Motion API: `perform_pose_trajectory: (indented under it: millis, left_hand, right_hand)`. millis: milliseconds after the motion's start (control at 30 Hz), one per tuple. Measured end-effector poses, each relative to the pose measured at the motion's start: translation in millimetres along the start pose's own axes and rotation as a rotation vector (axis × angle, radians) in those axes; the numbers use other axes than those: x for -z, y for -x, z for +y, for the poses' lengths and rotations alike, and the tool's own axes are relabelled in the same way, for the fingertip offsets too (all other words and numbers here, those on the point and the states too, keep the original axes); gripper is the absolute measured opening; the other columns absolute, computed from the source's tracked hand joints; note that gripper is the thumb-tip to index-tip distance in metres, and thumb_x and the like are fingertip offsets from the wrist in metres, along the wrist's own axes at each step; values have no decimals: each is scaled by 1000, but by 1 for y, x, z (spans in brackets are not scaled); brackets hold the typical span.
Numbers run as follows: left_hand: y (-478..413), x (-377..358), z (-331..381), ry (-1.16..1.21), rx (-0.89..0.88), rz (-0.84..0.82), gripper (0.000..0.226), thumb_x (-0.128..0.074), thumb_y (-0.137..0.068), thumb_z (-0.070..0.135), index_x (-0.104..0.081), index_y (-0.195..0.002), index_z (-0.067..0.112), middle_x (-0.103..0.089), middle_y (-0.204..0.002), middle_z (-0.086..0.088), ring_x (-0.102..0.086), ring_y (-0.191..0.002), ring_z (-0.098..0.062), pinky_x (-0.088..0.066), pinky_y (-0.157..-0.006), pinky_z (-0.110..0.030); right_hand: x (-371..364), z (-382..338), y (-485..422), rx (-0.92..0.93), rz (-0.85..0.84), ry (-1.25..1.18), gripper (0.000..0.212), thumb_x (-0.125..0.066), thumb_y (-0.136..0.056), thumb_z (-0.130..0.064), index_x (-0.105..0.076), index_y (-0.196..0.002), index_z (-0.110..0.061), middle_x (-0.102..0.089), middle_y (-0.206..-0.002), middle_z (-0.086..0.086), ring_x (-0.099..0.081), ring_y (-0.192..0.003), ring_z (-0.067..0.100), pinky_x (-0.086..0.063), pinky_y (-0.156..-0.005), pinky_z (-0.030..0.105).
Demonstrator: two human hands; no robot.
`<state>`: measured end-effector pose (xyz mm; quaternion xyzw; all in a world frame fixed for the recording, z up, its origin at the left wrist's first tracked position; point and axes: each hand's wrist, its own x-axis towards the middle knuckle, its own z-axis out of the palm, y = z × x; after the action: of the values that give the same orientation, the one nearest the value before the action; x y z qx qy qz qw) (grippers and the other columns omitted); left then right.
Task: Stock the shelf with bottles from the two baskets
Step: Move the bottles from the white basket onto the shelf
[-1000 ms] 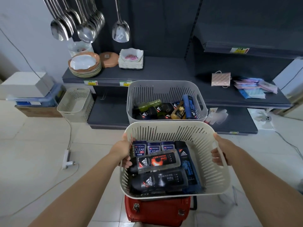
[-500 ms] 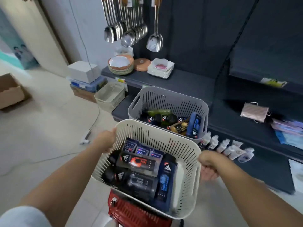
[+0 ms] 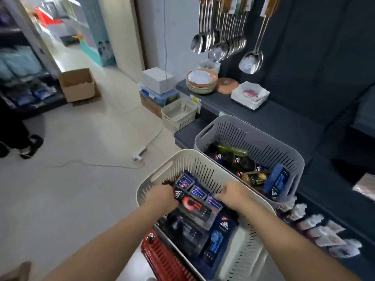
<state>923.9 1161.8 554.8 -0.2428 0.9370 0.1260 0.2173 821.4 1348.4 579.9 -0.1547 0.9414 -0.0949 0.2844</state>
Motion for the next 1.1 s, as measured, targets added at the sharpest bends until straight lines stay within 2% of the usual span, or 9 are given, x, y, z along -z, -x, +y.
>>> perform_pose_trajectory:
  millis: [100,200,367,567,667,733,800,967,1100]
  left_hand:
    - [-8,-16,-2,-83,15,-83,29,-49,-89,35,-66,-105,17,-67,-103,-2,-65,-96,-22,-52,-76,-31]
    - [-11,-26,-4,-117,29,-115,35,-47,-89,36,-65,-115,21,-66,-112,1,-63,-106,-23,-50,-81,-33]
    - [-14,-32,0,-10,154,-177,36,-46,-91,36,-63,-118,21,-65,-120,0,-62,-111,-22,-49,-86,-32]
    - [-16,-46,21,269,519,-148,49,-55,-88,36,-52,-130,10,-58,-129,-6,-59,-117,-24,-49,-91,-32]
    - [-12,-60,43,503,719,-23,71,-64,-83,40,-30,-133,2,-52,-130,-15,-57,-118,-29,-46,-93,-33]
    - [-10,-69,56,641,804,54,88,-69,-80,41,-18,-138,-1,-40,-135,-21,-52,-122,-33,-43,-98,-33]
    - [-12,-77,62,733,910,88,107,-73,-77,43,-6,-145,-6,-32,-142,-25,-46,-128,-36,-40,-102,-34]
    - [-11,-82,63,909,1022,212,80,-71,-80,31,-28,-133,-9,-51,-136,-22,-53,-124,-33,-43,-96,-31]
    - [-5,-83,62,901,1008,250,87,-82,-68,34,-35,-130,-4,-54,-128,-16,-58,-115,-29,-48,-88,-31]
  right_hand:
    - [-27,-38,-20,86,-119,-78,20,-71,-84,-31,-55,-85,-19,-57,-82,-3,-55,-78,15,-42,-60,25]
    - [-49,-60,-38,145,-167,-58,35,-73,-80,-33,-60,-108,-16,-65,-106,2,-61,-95,20,-52,-83,33]
    - [-70,-75,-65,173,-273,35,51,-70,-82,-33,-51,-124,-13,-59,-124,9,-58,-111,27,-49,-93,37]
    - [-71,-68,-98,223,-487,109,77,-77,-65,-28,-46,-133,-6,-59,-125,12,-58,-112,28,-50,-89,30]
    - [-80,-58,-104,282,-576,83,104,-76,-61,-26,-24,-147,-2,-44,-143,17,-48,-126,32,-44,-96,29]
    - [-87,-52,-106,332,-566,98,89,-75,-65,-30,-37,-140,0,-50,-136,17,-52,-121,29,-47,-93,29]
    - [-86,-48,-107,380,-549,83,49,-75,-70,-33,-58,-107,-6,-59,-110,13,-58,-98,22,-45,-77,26]
    - [-79,-42,-107,347,-557,47,78,-88,-61,-29,-54,-124,2,-63,-116,12,-61,-100,25,-49,-74,27]
    - [-76,-39,-98,366,-521,-9,100,-88,-57,-23,-35,-140,-4,-55,-130,14,-55,-115,29,-49,-85,31]
